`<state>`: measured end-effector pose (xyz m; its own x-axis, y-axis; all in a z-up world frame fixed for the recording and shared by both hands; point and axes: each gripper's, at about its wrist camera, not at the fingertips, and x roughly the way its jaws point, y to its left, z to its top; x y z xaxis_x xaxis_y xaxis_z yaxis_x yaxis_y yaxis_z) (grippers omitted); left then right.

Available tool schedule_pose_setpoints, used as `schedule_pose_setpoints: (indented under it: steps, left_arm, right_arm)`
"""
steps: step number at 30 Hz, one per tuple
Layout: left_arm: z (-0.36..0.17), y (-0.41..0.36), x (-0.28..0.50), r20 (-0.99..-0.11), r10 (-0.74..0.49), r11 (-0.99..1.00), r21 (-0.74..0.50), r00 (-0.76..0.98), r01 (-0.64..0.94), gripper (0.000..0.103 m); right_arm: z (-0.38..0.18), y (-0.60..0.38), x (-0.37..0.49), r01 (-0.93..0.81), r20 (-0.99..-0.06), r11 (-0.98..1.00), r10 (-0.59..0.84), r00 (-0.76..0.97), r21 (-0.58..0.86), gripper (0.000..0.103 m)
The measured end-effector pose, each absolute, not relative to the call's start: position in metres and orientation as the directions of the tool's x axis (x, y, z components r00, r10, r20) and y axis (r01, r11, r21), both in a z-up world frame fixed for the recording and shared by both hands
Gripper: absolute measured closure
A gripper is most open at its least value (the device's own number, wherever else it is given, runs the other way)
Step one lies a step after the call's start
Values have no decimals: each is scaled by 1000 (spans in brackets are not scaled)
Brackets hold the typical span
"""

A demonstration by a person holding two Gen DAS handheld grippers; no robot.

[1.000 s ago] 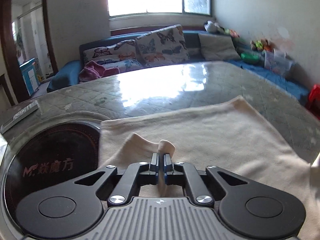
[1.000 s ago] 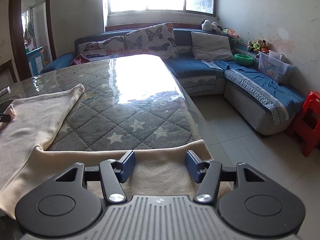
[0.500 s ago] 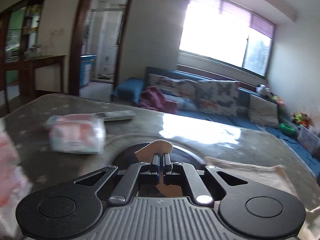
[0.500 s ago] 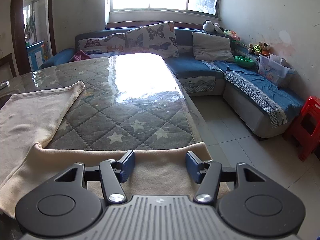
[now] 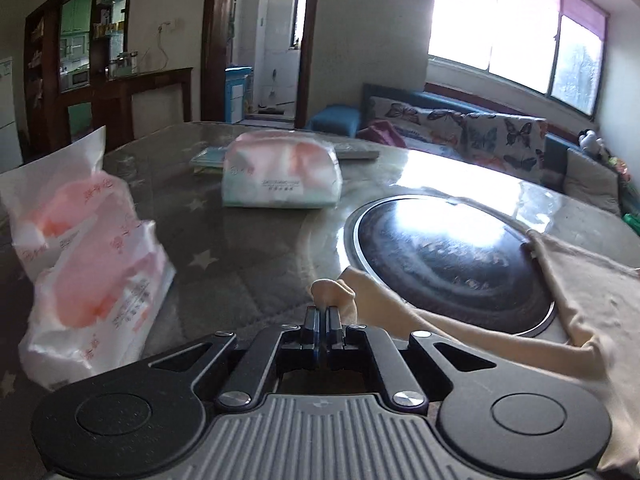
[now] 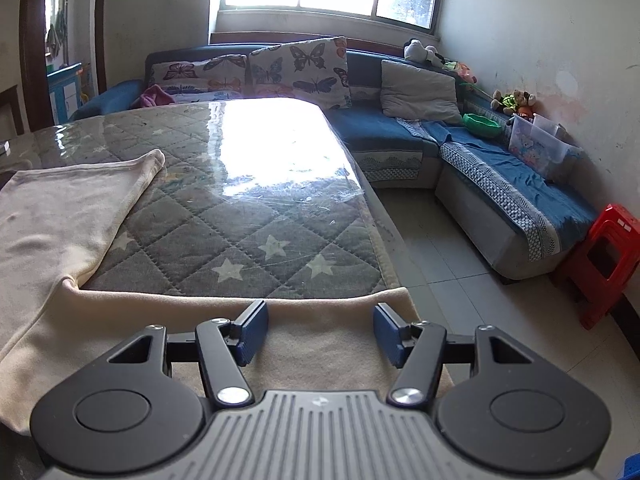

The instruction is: Fold clothes

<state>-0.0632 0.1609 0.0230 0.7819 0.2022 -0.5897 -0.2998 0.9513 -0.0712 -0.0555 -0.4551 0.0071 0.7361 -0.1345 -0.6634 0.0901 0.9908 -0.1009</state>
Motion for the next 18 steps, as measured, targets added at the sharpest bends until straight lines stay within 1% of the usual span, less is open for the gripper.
schedule_pose_setpoints:
  steps: [4, 8, 11, 13, 15, 18]
  left_arm:
    - [18, 166, -69, -613, 207, 947, -70, 762, -314, 99]
    - [21, 170, -69, -615, 240, 933, -66, 751, -353, 93]
    - [31, 165, -71, -585, 294, 921, -37, 756, -387, 92]
    - [38, 157, -72, -556, 268, 934, -52, 787, -354, 92]
    - [40, 147, -68, -561, 208, 950, -78, 801, -301, 92]
    - [33, 124, -57, -577, 125, 975, -79, 807, -207, 92]
  right_arm:
    - [7, -455, -54, 92, -665, 991, -136, 734, -101, 41]
    - [6, -458, -55, 91, -664, 991, -130, 736, -94, 39]
    - [6, -459, -55, 90, -663, 992, -127, 738, -89, 38]
    - [5, -460, -56, 91, -661, 992, -124, 740, -85, 38]
    - [5, -461, -56, 93, -659, 992, -123, 742, -81, 37]
    - [4, -462, -57, 98, -656, 992, -122, 744, -74, 36]
